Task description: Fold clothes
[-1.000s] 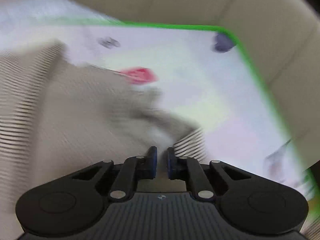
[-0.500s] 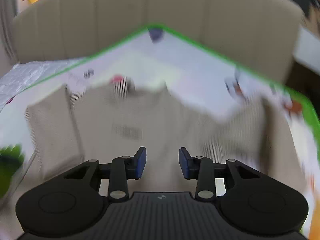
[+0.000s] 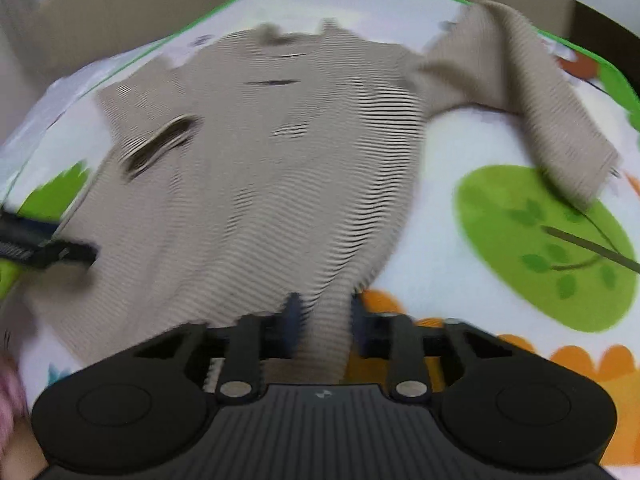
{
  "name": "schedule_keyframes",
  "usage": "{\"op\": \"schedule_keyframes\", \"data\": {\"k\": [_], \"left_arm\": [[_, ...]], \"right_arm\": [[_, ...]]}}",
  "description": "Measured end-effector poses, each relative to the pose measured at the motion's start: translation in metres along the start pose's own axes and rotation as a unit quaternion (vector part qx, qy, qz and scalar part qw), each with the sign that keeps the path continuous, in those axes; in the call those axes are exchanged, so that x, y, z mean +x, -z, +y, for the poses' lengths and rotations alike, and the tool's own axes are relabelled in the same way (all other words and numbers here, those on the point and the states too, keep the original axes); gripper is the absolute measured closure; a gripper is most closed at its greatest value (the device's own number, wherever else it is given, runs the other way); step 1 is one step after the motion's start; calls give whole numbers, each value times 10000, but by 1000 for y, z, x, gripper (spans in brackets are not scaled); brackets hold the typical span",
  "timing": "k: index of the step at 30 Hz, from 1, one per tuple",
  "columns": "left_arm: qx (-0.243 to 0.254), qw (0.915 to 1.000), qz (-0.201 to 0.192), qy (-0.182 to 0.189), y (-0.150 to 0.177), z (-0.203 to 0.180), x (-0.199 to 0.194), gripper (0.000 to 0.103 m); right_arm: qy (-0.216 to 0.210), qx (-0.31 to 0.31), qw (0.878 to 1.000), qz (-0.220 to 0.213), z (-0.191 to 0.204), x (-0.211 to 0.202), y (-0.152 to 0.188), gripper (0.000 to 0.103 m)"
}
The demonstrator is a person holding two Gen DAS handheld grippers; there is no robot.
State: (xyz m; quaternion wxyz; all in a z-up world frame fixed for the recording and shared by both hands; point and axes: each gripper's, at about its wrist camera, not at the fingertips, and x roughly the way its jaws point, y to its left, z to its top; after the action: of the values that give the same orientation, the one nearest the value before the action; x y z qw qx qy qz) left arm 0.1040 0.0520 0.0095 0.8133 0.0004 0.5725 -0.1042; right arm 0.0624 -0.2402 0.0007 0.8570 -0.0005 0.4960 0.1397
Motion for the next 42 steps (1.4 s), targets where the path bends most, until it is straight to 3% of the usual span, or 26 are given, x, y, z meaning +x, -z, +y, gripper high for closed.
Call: {"op": "schedule_keyframes", "data": {"k": [3, 8, 10, 13, 15, 17, 20, 22, 24, 27, 28, 30, 31, 33, 34, 36, 39, 42], "left_arm": [[108, 9997, 185, -154, 10, -6, -6, 47], [3, 9951, 989, 85, 30, -2, -24, 53], [18, 9941, 1061, 231, 34, -3, -37, 56], [198, 9987, 205, 425, 26, -8, -69, 45], [400, 9971, -606, 233, 16, -11, -85, 15], [540, 9914, -1191, 48, 3, -19, -89, 10], [510, 9842, -1686, 162, -24, -37, -71, 7], [753, 9779, -1952, 42, -35, -47, -54, 7], [1097, 9743, -1966, -35, -38, -52, -37, 7], [1379, 9705, -1979, 50, -27, -48, -30, 7], [1428, 9701, -1964, 65, -20, -43, -30, 7], [1309, 9755, -1764, 135, -20, -34, -23, 7], [1170, 9789, -1661, 226, -21, -27, -20, 7], [977, 9813, -1606, 405, -23, -18, -20, 7], [917, 9815, -1606, 498, -24, -15, -20, 7], [990, 9788, -1654, 691, -24, -13, -28, 4], [1251, 9726, -1809, 759, -21, -17, -38, 0], [1613, 9690, -1757, 646, -17, -31, -36, 0]], "right_arm": [[-349, -63, 9993, 85, 1, -6, 7, 89], [-637, -537, 9951, 524, 0, -24, 27, 90], [-609, -633, 9940, 649, -4, -34, 34, 90], [-592, -746, 9940, 545, -11, -47, 33, 90], [-630, -702, 9949, 349, -16, -55, 27, 89], [-404, -483, 9980, -8, -23, -64, 15, 83], [549, -640, 9944, -642, -30, -69, -6, 81], [1193, -352, 9869, -1032, -47, -66, -19, 76], [1467, 587, 9781, -1356, -80, -64, -30, 72], [1575, 2169, 9457, -1841, -136, -53, -36, 66], [1589, 2460, 9363, -1940, -150, -45, -38, 60], [1516, 2800, 9267, -1994, -171, -28, -40, 58], [1338, 2942, 9259, -1954, -181, -18, -40, 59], [996, 3114, 9260, -1887, -188, -7, -45, 91], [864, 3052, 9292, -1896, -186, -10, -49, 103], [681, 2846, 9357, -1970, -180, -27, -58, 103], [763, 2168, 9451, -2324, -166, -93, -75, 103], [1048, 1793, 9449, -2531, -161, -153, -83, 103]]}}
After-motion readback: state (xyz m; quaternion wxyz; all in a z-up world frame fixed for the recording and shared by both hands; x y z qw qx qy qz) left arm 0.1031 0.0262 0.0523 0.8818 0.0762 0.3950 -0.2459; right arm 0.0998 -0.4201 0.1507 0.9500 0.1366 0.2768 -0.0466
